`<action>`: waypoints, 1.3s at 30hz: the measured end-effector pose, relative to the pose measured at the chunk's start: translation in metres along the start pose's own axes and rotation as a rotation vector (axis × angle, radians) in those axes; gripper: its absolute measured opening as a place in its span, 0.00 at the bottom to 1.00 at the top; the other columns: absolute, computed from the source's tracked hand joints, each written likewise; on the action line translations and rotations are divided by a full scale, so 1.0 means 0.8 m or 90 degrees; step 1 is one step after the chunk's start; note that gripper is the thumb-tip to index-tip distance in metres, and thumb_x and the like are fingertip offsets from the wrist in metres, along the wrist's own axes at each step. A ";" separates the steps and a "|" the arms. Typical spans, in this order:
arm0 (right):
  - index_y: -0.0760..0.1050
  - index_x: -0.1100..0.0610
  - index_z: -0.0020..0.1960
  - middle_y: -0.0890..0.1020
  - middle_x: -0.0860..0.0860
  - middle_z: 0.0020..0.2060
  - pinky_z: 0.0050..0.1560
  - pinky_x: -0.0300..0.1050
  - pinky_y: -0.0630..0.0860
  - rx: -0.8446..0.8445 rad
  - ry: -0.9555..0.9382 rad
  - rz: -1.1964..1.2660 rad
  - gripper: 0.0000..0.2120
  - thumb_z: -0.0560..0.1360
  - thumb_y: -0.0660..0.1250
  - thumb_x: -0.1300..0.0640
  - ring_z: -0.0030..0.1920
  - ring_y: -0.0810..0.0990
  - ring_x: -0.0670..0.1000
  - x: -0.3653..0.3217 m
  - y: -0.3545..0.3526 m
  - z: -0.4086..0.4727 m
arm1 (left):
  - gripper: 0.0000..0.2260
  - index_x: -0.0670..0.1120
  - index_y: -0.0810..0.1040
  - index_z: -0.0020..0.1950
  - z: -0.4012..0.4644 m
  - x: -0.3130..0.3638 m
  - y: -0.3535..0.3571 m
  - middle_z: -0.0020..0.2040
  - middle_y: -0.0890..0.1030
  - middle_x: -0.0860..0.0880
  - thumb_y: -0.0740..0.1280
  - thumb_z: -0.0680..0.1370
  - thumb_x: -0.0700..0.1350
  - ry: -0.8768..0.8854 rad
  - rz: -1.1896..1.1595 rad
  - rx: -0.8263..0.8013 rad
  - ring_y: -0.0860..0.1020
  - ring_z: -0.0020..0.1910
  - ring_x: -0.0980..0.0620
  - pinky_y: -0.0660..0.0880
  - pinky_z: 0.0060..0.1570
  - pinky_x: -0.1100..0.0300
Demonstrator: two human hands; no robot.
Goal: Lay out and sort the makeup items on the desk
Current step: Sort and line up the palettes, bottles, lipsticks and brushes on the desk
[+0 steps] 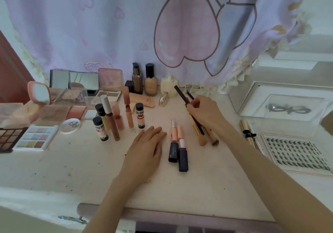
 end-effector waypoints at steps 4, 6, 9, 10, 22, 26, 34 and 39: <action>0.76 0.56 0.48 0.79 0.48 0.34 0.34 0.33 0.72 0.000 0.013 0.141 0.03 0.76 0.65 0.58 0.31 0.76 0.43 0.008 -0.027 -0.035 | 0.15 0.50 0.72 0.65 0.000 0.012 -0.030 0.60 0.74 0.53 0.59 0.79 0.39 -0.013 -0.154 0.126 0.75 0.53 0.57 0.71 0.52 0.66; 0.78 0.55 0.45 0.80 0.48 0.34 0.36 0.34 0.74 -0.006 0.017 0.198 0.01 0.75 0.67 0.59 0.31 0.76 0.43 0.006 -0.039 -0.051 | 0.15 0.48 0.73 0.63 0.009 0.029 -0.046 0.59 0.74 0.50 0.63 0.77 0.39 0.024 -0.127 0.195 0.74 0.53 0.55 0.72 0.51 0.63; 0.80 0.58 0.45 0.79 0.48 0.30 0.31 0.31 0.72 -0.050 0.021 0.278 0.02 0.74 0.69 0.61 0.28 0.75 0.42 -0.002 -0.054 -0.070 | 0.16 0.47 0.74 0.62 0.029 0.062 -0.060 0.58 0.73 0.48 0.66 0.75 0.45 0.120 -0.024 0.226 0.69 0.58 0.51 0.68 0.56 0.59; 0.80 0.60 0.44 0.78 0.48 0.28 0.30 0.32 0.70 -0.056 0.024 0.314 0.02 0.73 0.68 0.62 0.27 0.74 0.43 -0.003 -0.059 -0.075 | 0.14 0.47 0.75 0.60 0.035 0.072 -0.059 0.56 0.74 0.48 0.64 0.75 0.48 0.151 -0.003 0.201 0.70 0.56 0.50 0.70 0.54 0.57; 0.81 0.59 0.43 0.74 0.48 0.30 0.38 0.39 0.68 0.133 0.078 0.605 0.07 0.76 0.65 0.59 0.33 0.69 0.47 0.067 -0.105 -0.123 | 0.07 0.52 0.80 0.46 0.052 0.185 -0.025 0.38 0.78 0.56 0.63 0.77 0.51 0.149 -0.236 -0.022 0.75 0.39 0.58 0.71 0.42 0.64; 0.75 0.60 0.42 0.78 0.53 0.32 0.45 0.44 0.76 0.131 0.018 0.436 0.09 0.79 0.60 0.60 0.35 0.77 0.48 0.083 -0.143 -0.129 | 0.05 0.54 0.77 0.52 0.057 0.216 -0.035 0.43 0.75 0.59 0.63 0.77 0.49 0.157 -0.228 0.030 0.74 0.40 0.62 0.70 0.41 0.72; 0.78 0.57 0.49 0.71 0.44 0.26 0.28 0.30 0.63 -0.127 -0.137 0.115 0.09 0.79 0.61 0.55 0.24 0.67 0.40 0.066 -0.200 -0.114 | 0.09 0.55 0.78 0.49 0.088 0.269 -0.073 0.43 0.75 0.58 0.66 0.76 0.40 0.205 -0.193 0.054 0.74 0.42 0.60 0.70 0.44 0.71; 0.78 0.59 0.50 0.70 0.43 0.26 0.30 0.33 0.64 -0.166 -0.233 0.075 0.10 0.79 0.61 0.55 0.26 0.67 0.41 0.047 -0.208 -0.106 | 0.14 0.62 0.72 0.42 0.083 0.272 -0.090 0.38 0.77 0.56 0.67 0.75 0.41 0.154 -0.174 0.033 0.74 0.40 0.57 0.71 0.41 0.65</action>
Point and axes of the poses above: each hand's wrist, its own z-axis towards the middle knuckle, its own y-axis out of the palm, x = y × z, the point moved 5 cm from there along z, towards the middle knuckle
